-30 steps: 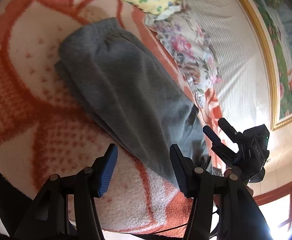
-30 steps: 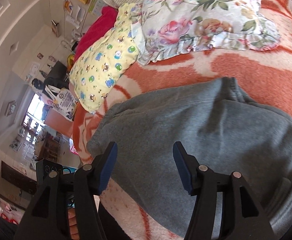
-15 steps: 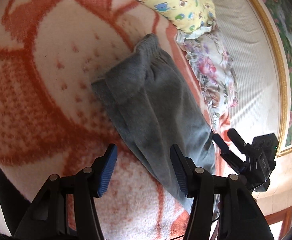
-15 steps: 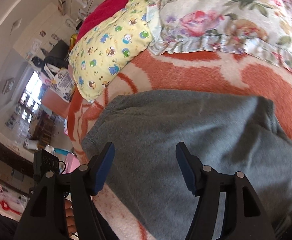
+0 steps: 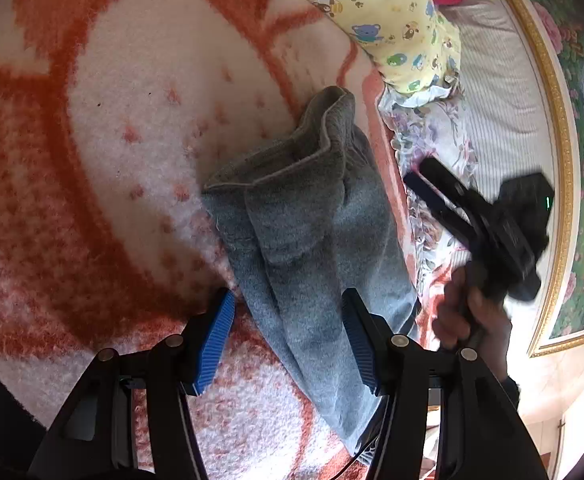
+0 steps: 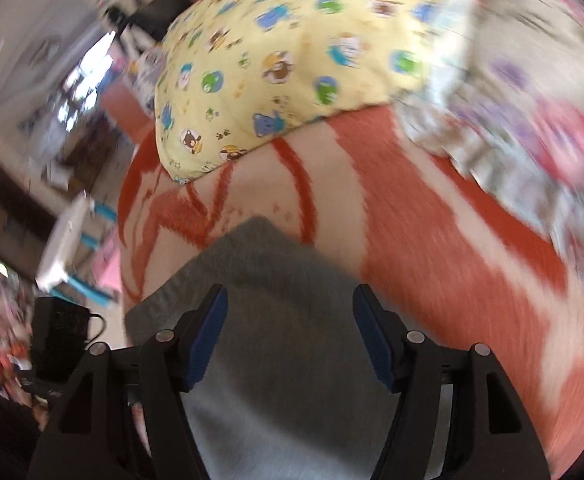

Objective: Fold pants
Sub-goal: 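Grasp the sweatpants leg end with the left tool while the right tool grasps beside it, then lift the grasped leg end and fold it over the bundle with both tools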

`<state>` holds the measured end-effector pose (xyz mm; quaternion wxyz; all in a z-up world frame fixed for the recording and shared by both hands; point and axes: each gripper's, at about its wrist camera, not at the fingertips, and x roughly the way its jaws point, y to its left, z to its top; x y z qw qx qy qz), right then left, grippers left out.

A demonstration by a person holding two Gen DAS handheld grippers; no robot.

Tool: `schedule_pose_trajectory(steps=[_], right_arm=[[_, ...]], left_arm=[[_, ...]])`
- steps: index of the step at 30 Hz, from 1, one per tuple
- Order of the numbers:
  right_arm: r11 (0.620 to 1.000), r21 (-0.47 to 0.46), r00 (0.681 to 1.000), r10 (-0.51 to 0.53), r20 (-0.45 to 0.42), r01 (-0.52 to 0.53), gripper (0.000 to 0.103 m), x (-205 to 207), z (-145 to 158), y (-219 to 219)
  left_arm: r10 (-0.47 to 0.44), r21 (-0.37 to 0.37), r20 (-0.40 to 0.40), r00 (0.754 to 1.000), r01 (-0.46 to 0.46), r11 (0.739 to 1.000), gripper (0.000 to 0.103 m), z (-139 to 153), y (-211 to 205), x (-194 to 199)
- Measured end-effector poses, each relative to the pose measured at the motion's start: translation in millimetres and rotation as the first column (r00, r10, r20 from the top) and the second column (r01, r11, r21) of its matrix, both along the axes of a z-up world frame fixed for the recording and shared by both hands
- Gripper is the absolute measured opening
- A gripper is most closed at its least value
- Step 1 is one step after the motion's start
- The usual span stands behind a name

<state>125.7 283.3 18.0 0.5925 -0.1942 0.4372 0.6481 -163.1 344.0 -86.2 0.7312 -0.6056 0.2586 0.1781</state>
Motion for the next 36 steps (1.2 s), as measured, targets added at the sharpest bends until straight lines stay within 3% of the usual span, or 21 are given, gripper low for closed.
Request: schedule_pose_trajectory(steps=[5,9,11,12,13,17,25,31,36], right_arm=[[0.986,-0.102,0.984,0.142,0.112,-0.130,0.066,-20,-19,50],[0.973,-0.155,0.967,0.194,0.166,-0.169,0.064,-33,-40,69],[0.977,-0.143,0.967,0.184,0.178,-0.160,0.037,-35,-43,70],[0.979,-0.133,0.973,0.173,0.156,-0.153,0.024,-34,-42,70],[0.982,-0.127,0.980,0.155,0.126,-0.139,0.004,-30,-41,70],[0.992,-0.072,0.988,0.115,0.101,-0.108,0.004,-30,-25,52],[0.997,0.077,0.998,-0.021,0.065,0.016,0.004,-20,29,-12],[0.970,0.174,0.985,-0.170,-0.008,0.169,0.004,0,66,-79],[0.935,0.221,0.961,-0.270,-0.063,0.277,0.004,13,78,-131]], left_arm=[[0.020,0.013,-0.021,1.000,-0.020,1.000,0.057,3,1,6],[0.028,0.034,-0.039,0.999,-0.027,0.999,0.054,5,3,13],[0.027,0.060,-0.061,0.998,-0.023,0.998,0.047,8,4,18],[0.027,0.080,-0.086,0.996,-0.020,0.997,0.031,9,4,21],[0.024,0.095,-0.103,0.994,-0.014,0.995,0.015,9,5,23],[0.015,0.070,-0.072,0.997,-0.010,0.998,0.010,7,6,21],[-0.040,0.182,-0.011,0.999,0.042,0.982,0.009,55,-19,28],[-0.131,0.277,0.027,0.991,0.118,0.953,0.009,94,-54,46],[-0.220,0.322,0.038,0.975,0.196,0.926,0.009,113,-89,64]])
